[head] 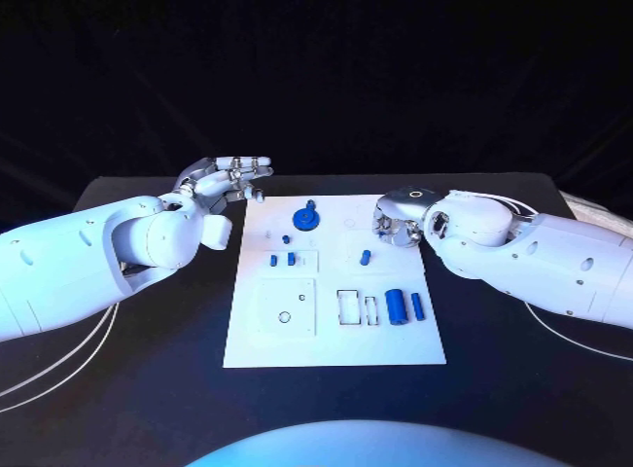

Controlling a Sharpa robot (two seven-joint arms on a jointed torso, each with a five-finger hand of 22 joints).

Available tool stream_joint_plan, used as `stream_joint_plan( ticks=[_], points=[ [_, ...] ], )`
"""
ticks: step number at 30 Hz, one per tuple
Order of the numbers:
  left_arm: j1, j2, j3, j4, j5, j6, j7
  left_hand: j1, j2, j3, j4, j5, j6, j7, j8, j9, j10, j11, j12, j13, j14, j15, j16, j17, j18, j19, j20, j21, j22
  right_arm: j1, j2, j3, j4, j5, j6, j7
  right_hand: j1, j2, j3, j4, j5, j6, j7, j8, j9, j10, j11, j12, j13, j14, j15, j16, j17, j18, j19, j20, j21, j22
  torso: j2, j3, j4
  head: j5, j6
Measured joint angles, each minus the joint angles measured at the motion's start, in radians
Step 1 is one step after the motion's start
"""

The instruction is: Assemble the parts on the task board

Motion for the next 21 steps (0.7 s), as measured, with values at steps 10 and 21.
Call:
stream_joint_plan(
  ticks=[10, 21],
  points=[
    [0.000, -0.001, 0.000, 0.000, 0.002, 0.001, -0.001, 0.000, 0.000, 0.000, 0.000, 0.000, 0.000, 0.000, 0.000, 0.000, 0.000, 0.000, 0.003, 0.000, 0.000, 0.000, 0.000, -0.001, 0.000, 0.000, 0.000, -0.004, 0.000, -0.012, -0.017, -0.003, 0.025, -0.031, -0.042, -0.022, -0.010, 0.009, 0.007, -0.013, -0.008, 0.023, -0.005, 0.004, 0.002, 0.026, -0.004, -0.012, -0.012, 0.004, -0.004, 0.005, -0.007, 0.000, 0.014, -0.004, 0.023, 0.032, 0.000, 0.0011, 0.0006, -0.003, -0.002],
    [0.000, -0.004, 0.000, -0.004, 0.003, 0.001, -0.002, 0.000, 0.000, -0.003, -0.003, 0.000, 0.000, 0.000, 0.000, 0.000, 0.000, 0.000, 0.006, 0.000, -0.008, -0.007, -0.004, -0.001, 0.000, 0.000, 0.000, -0.004, -0.001, -0.019, -0.058, 0.011, 0.077, 0.005, -0.150, -0.028, -0.010, 0.009, 0.021, -0.027, -0.015, 0.031, -0.002, 0.008, 0.013, 0.041, -0.002, -0.018, -0.012, 0.004, -0.003, 0.005, -0.009, 0.000, 0.021, -0.004, 0.029, 0.044, 0.000, 0.0012, 0.0007, -0.002, -0.005]
  ],
)
